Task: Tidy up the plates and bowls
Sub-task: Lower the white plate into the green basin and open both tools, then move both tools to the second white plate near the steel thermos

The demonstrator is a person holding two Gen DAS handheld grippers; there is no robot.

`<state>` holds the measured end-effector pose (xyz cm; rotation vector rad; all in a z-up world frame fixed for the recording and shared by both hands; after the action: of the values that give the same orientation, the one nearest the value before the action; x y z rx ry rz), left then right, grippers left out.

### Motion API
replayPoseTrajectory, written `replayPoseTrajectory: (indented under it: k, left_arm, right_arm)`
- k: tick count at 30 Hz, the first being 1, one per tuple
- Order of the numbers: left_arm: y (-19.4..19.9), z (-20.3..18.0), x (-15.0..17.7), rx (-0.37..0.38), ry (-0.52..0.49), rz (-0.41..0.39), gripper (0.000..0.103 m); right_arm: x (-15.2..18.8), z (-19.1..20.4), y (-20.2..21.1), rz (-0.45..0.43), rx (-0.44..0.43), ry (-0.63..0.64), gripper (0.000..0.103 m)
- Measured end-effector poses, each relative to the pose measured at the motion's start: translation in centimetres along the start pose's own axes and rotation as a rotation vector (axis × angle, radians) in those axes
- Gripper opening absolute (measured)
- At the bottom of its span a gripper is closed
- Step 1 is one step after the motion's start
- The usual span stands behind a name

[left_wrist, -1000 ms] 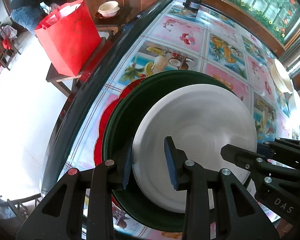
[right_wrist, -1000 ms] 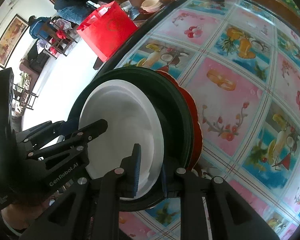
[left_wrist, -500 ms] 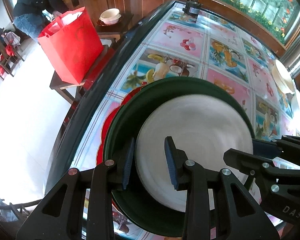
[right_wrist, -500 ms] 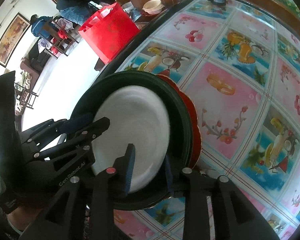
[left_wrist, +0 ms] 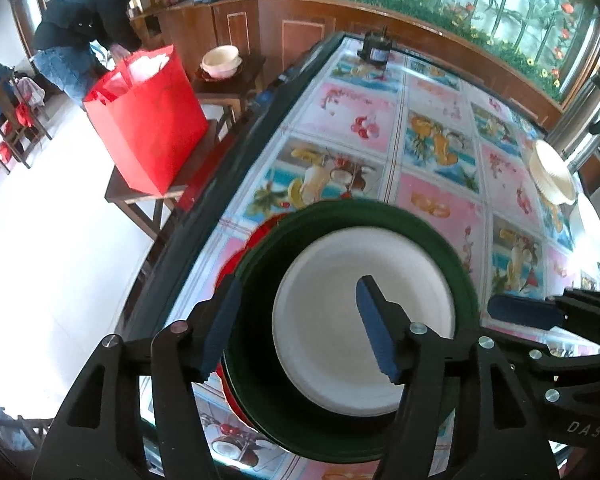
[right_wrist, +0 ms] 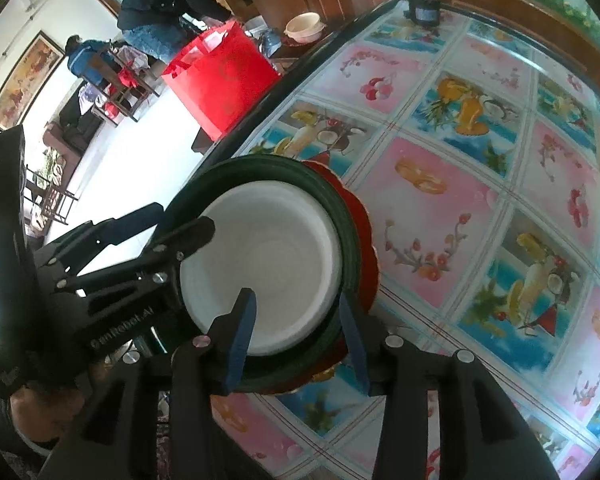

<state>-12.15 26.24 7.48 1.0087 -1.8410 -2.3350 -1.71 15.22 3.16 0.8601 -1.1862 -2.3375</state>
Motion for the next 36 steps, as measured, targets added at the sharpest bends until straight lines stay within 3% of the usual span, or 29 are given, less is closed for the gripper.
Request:
replayPoseTrajectory:
  k: [6, 13, 27, 36]
  left_arm:
    - [1.7, -1.7, -1.8, -0.021, -0.046, -0.068, 0.067]
    - [3.1, -7.7, -3.1, 0.024, -0.172, -0.123, 0.068]
    - [4.0, -20.2, -3.6, 0.154, -0.307, -0.119, 0.067]
    - [4.0, -25.7, -3.4, 0.200, -0.345, -0.089, 0.067]
  right_arm:
    - [0.2, -1.9, 2.5, -0.081, 0.032, -0.048, 0.052]
    - [1.7, -6.0, 5.7, -0.143, 0.089, -0.137, 0.057]
    - [6.7, -14.6, 12.3, -0.232, 0.172, -0.337, 0.058]
    - [9.5, -19.1, 15.3, -0.272, 0.199, -0.430, 0.059]
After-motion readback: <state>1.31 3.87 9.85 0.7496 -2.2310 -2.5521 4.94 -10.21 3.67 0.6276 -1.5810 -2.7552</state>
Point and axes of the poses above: each gripper's, at about its wrist camera, not at the fingertips, and y roughly against the way its jaws point, z to its left, x to its underside, the point moved 3 cm from there along -y, roughly the way its jaws point, and after that the axes turned 9 degrees about -x, right-handed, at the moved point
